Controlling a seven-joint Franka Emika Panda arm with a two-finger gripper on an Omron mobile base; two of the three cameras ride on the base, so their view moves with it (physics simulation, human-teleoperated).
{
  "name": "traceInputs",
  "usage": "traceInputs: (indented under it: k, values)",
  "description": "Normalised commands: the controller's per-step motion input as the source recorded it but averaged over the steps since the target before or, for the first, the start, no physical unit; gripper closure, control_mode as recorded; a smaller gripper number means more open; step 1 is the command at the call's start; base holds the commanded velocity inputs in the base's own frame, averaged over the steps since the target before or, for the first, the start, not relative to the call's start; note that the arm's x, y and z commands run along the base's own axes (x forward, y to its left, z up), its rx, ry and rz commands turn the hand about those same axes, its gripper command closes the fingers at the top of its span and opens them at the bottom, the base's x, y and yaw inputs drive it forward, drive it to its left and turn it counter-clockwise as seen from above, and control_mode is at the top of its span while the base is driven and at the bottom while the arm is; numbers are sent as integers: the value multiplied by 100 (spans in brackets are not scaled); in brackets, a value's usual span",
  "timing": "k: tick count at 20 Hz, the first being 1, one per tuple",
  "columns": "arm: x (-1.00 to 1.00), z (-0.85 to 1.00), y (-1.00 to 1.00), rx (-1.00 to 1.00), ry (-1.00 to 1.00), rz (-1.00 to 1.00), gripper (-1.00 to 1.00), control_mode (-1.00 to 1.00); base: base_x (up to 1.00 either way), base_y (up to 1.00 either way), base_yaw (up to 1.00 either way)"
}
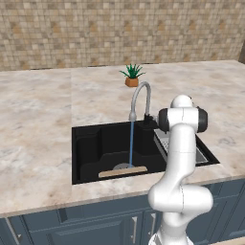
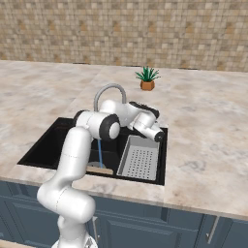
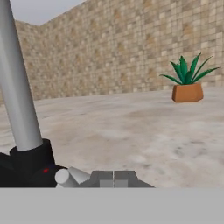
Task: Turn on the sink faucet with hot water and rinse the cutting board for ten seconds, then turn off the faucet. Push the cutting board to reach the water if necessary.
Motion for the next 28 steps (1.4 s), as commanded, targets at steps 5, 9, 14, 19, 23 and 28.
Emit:
traceInputs:
  k: [5, 9, 14, 19, 23, 28]
  values:
    - [1, 0, 43, 0, 0, 0, 100, -100, 0, 0, 0]
    - [6, 0, 47, -1, 0, 0, 100, -100, 0, 0, 0]
    - [2, 0, 44, 0, 0, 0, 100, -100, 0, 0, 0]
    - [5, 0, 44, 0, 0, 0, 100, -100, 0, 0, 0]
    - [2, 0, 46, -1, 0, 0, 100, -100, 0, 0, 0]
    - [2, 0, 49, -2, 0, 0, 100, -100, 0, 0, 0]
